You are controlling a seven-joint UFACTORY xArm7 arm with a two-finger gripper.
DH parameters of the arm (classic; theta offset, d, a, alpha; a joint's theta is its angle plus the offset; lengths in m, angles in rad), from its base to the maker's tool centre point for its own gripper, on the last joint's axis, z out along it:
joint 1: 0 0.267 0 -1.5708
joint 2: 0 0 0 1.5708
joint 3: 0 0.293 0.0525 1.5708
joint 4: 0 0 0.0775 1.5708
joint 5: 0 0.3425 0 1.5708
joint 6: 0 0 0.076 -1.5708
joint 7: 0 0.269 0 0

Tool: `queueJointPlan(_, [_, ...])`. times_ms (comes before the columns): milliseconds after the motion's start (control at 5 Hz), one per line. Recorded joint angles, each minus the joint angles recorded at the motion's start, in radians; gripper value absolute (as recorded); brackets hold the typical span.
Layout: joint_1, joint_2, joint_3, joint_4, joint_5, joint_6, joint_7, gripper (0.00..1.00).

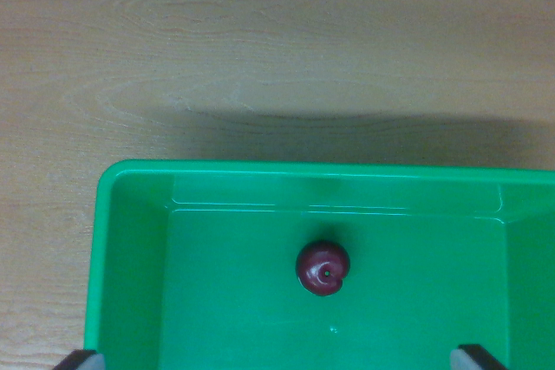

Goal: Pick fruit

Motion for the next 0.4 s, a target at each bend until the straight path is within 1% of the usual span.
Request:
queueJointPlan(200, [-0.0010,0.008,-0.001,-0.010,-0.0007,-0.016,-0.001,0.00])
queueJointPlan(400, [-0.0010,0.008,-0.001,-0.010,-0.0007,-0.016,-0.001,0.00])
